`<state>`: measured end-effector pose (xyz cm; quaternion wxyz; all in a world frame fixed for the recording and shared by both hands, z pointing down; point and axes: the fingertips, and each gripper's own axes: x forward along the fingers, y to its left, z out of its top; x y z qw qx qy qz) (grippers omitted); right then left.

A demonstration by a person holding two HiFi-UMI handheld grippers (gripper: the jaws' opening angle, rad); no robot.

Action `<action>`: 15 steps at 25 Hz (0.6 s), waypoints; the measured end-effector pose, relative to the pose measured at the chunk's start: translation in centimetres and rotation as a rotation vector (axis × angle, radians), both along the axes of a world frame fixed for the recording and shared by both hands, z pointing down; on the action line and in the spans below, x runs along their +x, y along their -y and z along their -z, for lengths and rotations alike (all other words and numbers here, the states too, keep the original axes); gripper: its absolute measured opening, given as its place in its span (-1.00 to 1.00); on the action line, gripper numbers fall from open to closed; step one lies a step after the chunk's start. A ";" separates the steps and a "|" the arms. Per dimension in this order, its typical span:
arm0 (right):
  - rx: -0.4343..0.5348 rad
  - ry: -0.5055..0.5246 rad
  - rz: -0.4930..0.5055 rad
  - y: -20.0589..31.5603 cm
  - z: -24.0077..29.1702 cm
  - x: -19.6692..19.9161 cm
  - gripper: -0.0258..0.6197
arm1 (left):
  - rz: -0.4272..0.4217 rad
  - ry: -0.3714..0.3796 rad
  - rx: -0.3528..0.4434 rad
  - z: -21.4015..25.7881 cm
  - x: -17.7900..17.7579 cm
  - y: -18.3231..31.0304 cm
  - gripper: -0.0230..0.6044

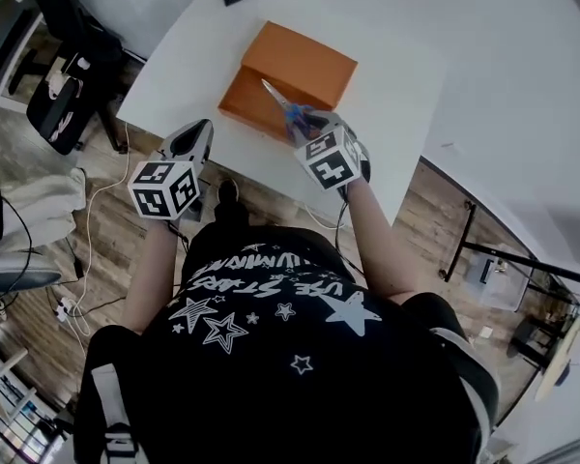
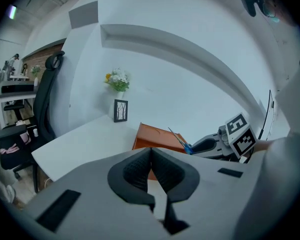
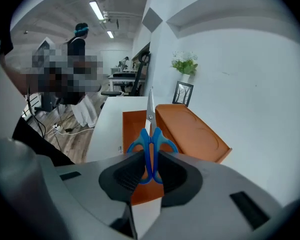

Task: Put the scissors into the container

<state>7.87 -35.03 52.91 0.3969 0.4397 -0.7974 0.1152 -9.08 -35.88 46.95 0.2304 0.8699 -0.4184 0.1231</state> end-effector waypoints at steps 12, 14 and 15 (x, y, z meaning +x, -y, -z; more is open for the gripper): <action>-0.138 -0.272 0.057 4.7 -4.0 -0.9 -0.61 | -0.124 -0.017 -0.047 -1.5 -1.4 9.7 -0.86; -0.179 -0.310 0.067 4.8 -4.9 -0.7 -0.61 | -0.144 -0.018 -0.054 -1.7 -1.1 10.6 -0.87; -0.198 -0.327 0.072 4.8 -5.3 -0.6 -0.61 | -0.154 -0.019 -0.059 -1.9 -1.0 11.0 -0.87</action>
